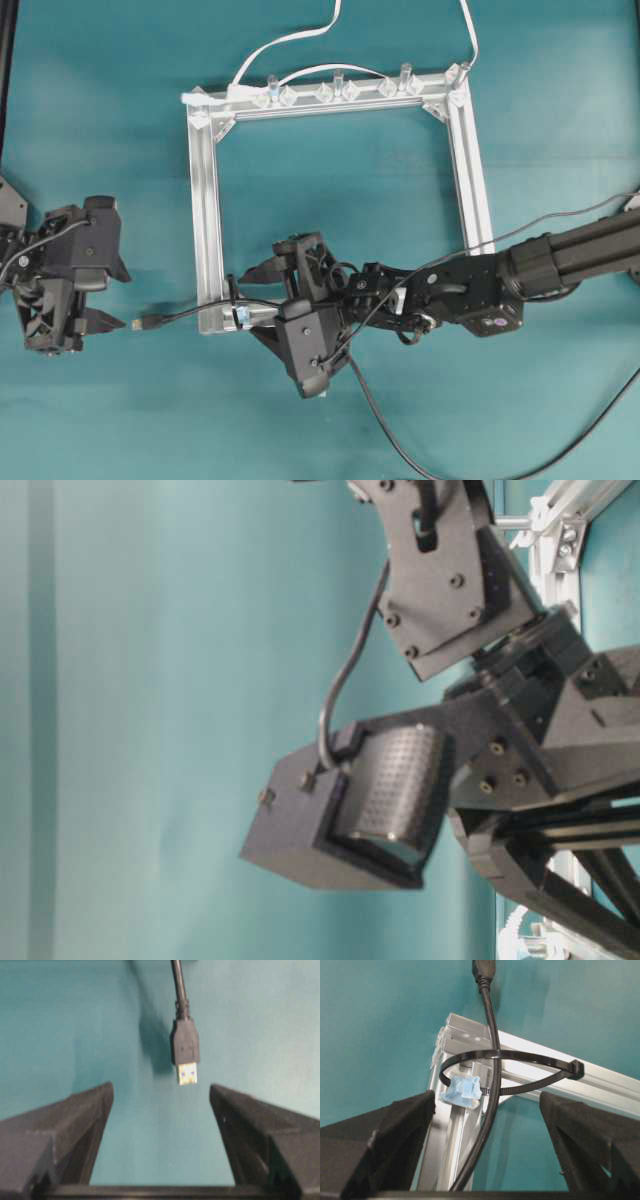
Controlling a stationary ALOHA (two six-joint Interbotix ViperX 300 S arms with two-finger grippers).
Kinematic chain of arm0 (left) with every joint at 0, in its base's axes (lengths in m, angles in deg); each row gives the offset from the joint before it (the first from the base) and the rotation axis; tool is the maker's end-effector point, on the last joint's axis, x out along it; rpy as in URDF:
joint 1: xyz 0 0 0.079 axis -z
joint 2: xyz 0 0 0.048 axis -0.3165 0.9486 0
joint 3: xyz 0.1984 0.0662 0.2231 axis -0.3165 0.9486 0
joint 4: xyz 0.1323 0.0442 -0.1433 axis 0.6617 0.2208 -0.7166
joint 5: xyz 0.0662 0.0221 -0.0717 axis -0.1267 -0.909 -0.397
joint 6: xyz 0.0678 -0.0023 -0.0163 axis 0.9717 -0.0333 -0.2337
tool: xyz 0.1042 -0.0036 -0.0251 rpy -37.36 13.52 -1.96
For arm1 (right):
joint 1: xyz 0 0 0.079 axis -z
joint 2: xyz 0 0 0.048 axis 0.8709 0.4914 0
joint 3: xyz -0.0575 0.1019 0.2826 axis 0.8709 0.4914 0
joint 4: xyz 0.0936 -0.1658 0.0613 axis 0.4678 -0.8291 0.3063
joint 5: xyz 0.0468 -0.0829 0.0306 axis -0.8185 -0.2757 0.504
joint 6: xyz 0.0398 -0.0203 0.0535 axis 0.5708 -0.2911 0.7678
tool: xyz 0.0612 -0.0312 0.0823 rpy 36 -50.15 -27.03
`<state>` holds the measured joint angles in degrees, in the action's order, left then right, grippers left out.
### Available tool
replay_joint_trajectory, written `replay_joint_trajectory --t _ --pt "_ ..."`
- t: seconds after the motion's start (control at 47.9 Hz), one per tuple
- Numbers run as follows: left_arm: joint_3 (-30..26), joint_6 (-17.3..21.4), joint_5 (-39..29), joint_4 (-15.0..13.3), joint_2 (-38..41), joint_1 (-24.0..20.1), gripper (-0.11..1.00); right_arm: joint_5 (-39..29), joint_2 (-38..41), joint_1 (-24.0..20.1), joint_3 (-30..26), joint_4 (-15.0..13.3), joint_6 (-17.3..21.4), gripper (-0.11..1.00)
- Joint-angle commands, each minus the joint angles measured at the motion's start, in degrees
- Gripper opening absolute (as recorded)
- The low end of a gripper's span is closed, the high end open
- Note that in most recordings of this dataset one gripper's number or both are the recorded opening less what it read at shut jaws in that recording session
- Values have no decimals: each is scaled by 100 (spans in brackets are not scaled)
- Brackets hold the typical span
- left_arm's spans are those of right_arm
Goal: Insert the wire through the string loop located on the left side.
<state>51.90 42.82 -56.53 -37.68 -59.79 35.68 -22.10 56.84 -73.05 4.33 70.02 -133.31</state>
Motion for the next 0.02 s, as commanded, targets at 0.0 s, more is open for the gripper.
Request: replay_joint_trajectory --t 0.0 --pt "-79 70 18 44 -114 26 79 35 -193 0 -26 9 9 99"
